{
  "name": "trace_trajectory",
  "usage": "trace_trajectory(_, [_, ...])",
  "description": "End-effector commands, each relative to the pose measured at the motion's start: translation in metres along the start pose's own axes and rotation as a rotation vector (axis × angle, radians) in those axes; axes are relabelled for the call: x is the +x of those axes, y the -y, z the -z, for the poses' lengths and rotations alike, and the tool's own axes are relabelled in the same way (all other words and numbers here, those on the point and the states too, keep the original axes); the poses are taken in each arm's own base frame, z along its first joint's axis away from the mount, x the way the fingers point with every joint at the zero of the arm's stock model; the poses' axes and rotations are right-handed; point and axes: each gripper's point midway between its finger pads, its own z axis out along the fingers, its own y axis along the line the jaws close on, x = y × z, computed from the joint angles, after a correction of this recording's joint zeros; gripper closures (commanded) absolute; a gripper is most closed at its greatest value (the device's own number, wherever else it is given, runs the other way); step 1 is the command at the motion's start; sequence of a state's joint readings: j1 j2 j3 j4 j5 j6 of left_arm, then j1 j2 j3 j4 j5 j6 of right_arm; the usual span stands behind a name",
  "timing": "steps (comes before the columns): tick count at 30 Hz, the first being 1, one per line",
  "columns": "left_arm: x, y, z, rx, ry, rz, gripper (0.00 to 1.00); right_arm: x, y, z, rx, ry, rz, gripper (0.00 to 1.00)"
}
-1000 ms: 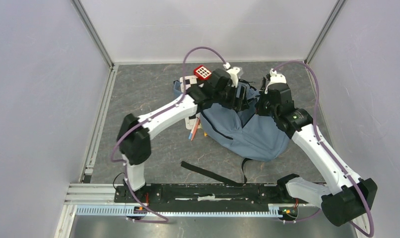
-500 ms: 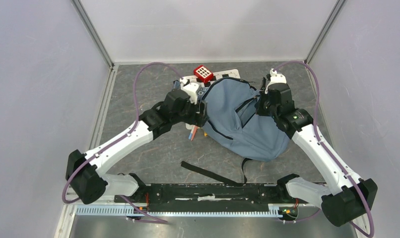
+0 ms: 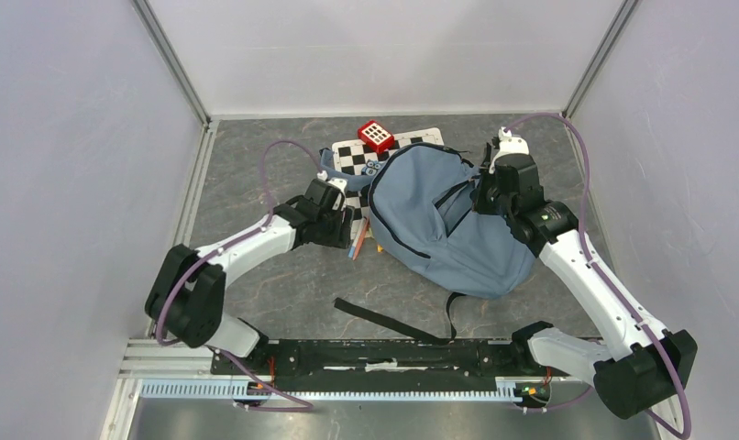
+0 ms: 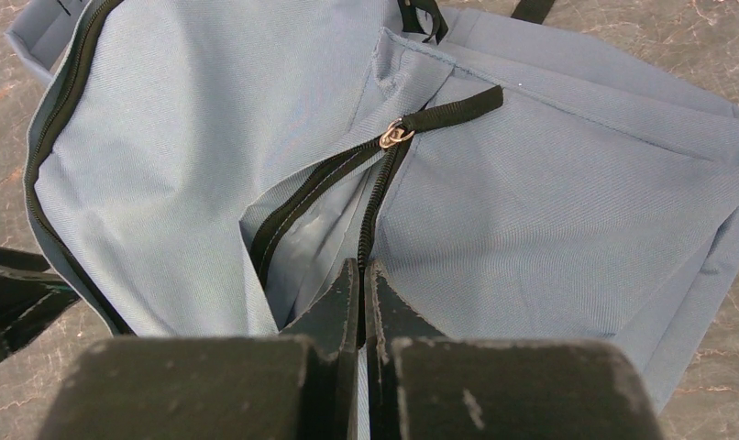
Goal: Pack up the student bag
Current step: Pick up the stationery from the center of the board.
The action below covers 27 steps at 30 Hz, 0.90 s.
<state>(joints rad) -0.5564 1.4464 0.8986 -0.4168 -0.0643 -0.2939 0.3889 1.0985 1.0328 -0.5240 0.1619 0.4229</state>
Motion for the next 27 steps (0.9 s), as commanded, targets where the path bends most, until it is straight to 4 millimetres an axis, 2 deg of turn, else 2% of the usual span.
trace_trajectory(1, [-0.031, 0.019, -0.014, 0.077, 0.066, -0.030, 0.30, -0.030, -0.015, 0.010, -0.062, 0.104, -0.035, 1.00])
trace_trajectory(6, [-0.028, 0.020, -0.037, 0.068, 0.025, -0.039, 0.31, -0.032, -0.014, 0.012, -0.052, 0.107, -0.034, 1.00])
trace_trajectory(9, [-0.026, 0.019, -0.044, 0.064, 0.011, -0.048, 0.33, -0.033, -0.012, 0.012, -0.044, 0.108, -0.032, 1.00])
trace_trajectory(21, [-0.018, 0.026, -0.054, 0.108, -0.022, -0.080, 0.35, -0.030, -0.014, 0.008, -0.047, 0.091, -0.031, 1.00])
trace_trajectory(27, [-0.015, 0.022, -0.058, 0.081, -0.045, -0.091, 0.45, -0.030, -0.014, 0.007, -0.047, 0.089, -0.034, 1.00])
